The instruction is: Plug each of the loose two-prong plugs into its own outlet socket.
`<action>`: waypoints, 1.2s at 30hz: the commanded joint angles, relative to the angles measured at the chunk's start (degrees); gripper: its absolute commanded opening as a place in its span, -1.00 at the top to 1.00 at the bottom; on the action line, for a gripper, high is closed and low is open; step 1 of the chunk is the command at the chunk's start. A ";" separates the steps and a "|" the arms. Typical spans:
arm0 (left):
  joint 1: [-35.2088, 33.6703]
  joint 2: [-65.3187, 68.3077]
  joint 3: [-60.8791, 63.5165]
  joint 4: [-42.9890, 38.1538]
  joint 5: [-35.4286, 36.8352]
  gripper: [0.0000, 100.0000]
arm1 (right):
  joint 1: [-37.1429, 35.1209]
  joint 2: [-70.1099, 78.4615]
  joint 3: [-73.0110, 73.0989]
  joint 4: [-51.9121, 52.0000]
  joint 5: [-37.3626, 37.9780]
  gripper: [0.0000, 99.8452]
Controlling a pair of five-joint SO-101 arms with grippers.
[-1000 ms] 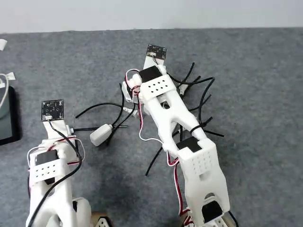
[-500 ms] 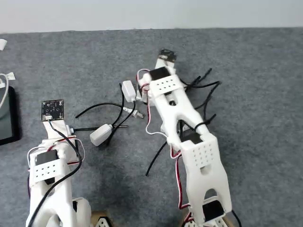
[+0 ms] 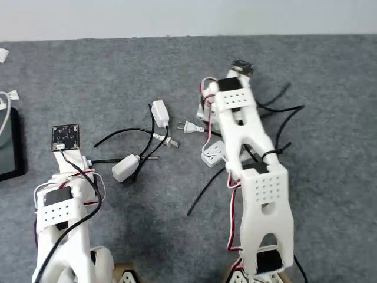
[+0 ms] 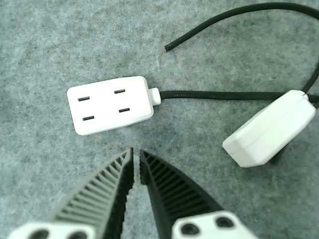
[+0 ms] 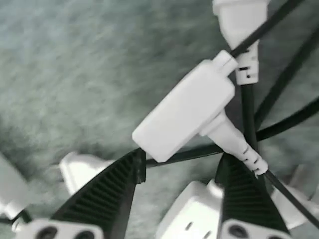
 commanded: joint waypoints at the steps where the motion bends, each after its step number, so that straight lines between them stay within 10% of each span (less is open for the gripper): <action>1: -0.26 -0.88 -0.40 -1.23 -0.44 0.97 | 4.53 -2.51 -1.76 0.40 -0.09 0.54; 14: 0.88 -0.97 -0.13 -1.23 -0.44 0.97 | 11.21 -2.59 -9.49 0.92 -0.09 0.53; 24: 0.88 -1.23 0.13 -1.49 -0.44 0.97 | 16.13 -1.71 -31.21 20.44 5.19 0.53; 36: 0.97 -1.23 0.13 -1.41 -0.44 0.97 | 14.55 7.78 -34.81 11.47 5.10 0.53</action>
